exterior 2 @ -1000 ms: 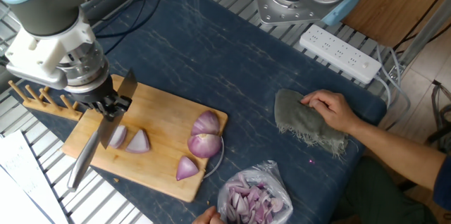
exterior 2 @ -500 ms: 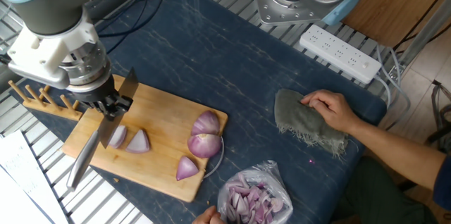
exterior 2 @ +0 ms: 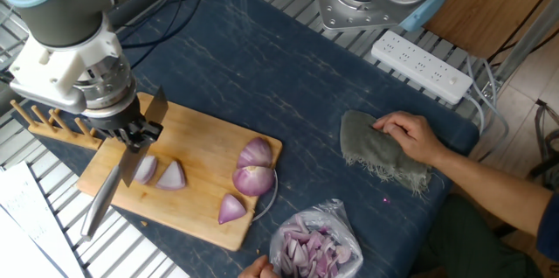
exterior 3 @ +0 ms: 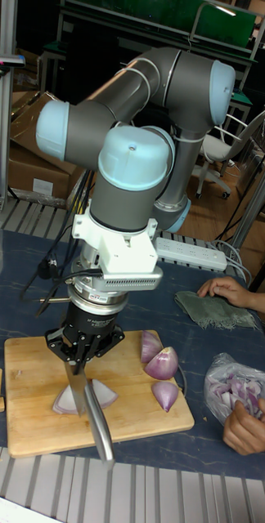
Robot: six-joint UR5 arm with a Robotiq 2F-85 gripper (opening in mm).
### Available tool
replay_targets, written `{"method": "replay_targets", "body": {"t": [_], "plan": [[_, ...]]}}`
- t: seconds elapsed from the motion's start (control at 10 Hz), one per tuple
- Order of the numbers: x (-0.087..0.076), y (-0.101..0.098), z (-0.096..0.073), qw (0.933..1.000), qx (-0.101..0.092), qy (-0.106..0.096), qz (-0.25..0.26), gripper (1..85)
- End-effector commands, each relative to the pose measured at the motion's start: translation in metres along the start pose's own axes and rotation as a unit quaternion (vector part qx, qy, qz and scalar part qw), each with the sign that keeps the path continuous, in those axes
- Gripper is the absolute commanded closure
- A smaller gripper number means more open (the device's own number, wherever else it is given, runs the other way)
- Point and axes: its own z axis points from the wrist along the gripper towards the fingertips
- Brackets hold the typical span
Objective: Chop the onions
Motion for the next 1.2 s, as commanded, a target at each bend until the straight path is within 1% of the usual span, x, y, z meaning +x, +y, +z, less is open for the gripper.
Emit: {"method": "replay_targets", "body": {"t": [0.0, 0.1, 0.2, 0.3, 0.5, 0.7, 0.8, 0.9, 1.1], "plan": [[-0.001, 0.002, 0.000, 0.9999, -0.007, 0.001, 0.008, 84.7], [0.000, -0.001, 0.001, 1.0000, -0.002, 0.002, 0.007, 84.7], [0.000, -0.003, 0.001, 0.9999, 0.001, 0.002, 0.013, 84.7], [0.002, -0.007, 0.001, 0.9996, 0.008, 0.006, 0.026, 84.7], [0.006, -0.005, 0.001, 0.9971, 0.005, 0.013, 0.075, 84.7], [0.006, 0.000, 0.000, 0.9944, -0.004, 0.013, 0.105, 84.7], [0.006, 0.003, 0.000, 0.9942, -0.010, 0.012, 0.106, 84.7], [0.003, 0.003, 0.000, 0.9955, -0.010, 0.006, 0.094, 84.7], [-0.003, 0.005, 0.001, 0.9964, -0.017, -0.002, 0.083, 84.7]]}}
